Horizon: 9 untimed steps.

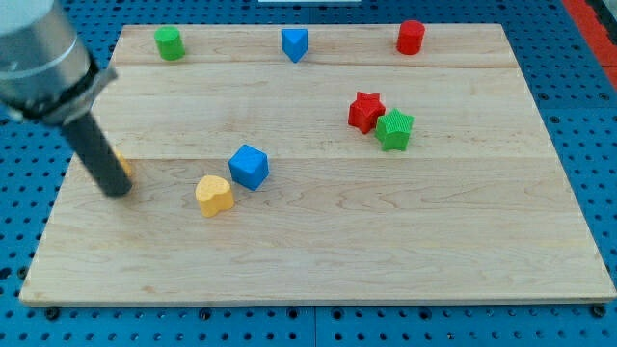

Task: Slide the yellow hexagon diagonally top left to the yellow heart

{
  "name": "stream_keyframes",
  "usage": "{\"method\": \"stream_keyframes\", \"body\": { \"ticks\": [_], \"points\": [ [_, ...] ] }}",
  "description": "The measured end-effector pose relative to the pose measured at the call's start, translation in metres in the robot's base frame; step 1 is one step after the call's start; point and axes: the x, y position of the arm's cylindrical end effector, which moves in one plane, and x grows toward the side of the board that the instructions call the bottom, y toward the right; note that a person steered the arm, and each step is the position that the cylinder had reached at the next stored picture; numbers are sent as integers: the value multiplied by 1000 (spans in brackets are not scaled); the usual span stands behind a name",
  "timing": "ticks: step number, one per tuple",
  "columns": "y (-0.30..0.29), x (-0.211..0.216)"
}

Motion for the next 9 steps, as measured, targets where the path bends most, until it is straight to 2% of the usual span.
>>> {"method": "stream_keyframes", "body": {
  "ticks": [1, 2, 3, 4, 5, 6, 7, 8, 9],
  "points": [
    [0, -47],
    [-19, 10],
    [-68, -13],
    [-50, -41],
    [-23, -42],
    [-7, -39],
    [5, -6],
    [20, -4],
    [63, -8]
  ]
}}
